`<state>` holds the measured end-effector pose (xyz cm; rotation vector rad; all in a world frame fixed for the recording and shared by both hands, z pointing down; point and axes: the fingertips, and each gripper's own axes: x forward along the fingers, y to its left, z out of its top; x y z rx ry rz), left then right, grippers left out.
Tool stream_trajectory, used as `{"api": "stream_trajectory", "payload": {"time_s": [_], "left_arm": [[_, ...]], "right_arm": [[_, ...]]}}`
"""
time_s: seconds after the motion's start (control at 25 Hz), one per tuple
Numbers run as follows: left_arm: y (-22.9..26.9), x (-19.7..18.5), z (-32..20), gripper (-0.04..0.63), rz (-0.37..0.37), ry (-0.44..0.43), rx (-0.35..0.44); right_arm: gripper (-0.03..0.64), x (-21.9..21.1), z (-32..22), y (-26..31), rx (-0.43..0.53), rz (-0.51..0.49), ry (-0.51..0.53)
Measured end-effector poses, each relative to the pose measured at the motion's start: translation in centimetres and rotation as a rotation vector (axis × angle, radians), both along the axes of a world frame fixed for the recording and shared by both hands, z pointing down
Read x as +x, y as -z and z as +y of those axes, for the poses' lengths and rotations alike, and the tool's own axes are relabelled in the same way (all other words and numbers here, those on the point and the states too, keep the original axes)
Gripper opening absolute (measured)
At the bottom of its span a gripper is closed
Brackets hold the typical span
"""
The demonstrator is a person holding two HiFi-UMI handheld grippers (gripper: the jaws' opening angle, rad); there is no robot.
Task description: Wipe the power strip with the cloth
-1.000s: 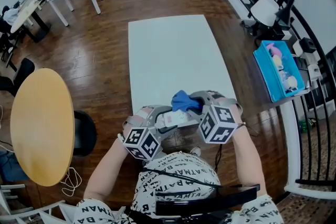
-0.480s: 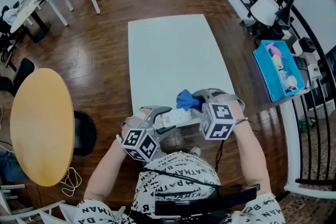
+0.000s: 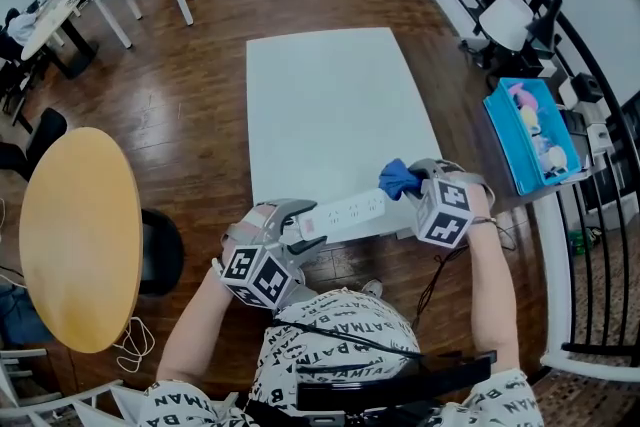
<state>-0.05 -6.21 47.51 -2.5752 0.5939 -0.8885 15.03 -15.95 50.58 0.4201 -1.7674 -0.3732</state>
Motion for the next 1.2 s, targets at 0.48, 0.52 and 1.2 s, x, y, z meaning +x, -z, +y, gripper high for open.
{"api": "stream_trajectory", "payload": {"time_s": [0.48, 0.52, 1.2], "left_arm": [[-1.0, 1.6, 0.2, 0.279, -0.029, -0.049, -0.003], [-1.1, 1.8, 0.3, 0.279, -0.028, -0.055, -0.003], [-2.1, 2.5, 0.9, 0.279, -0.013, -0.072, -0.038]], "right_arm": [[0.12, -4.6, 2.3, 1.1, -0.003, -0.013, 0.132], [0.12, -5.2, 2.5, 1.2, -0.006, -0.02, 0.148], [0.12, -13.3, 6.6, 2.9, -0.086, -0.206, 0.295]]}}
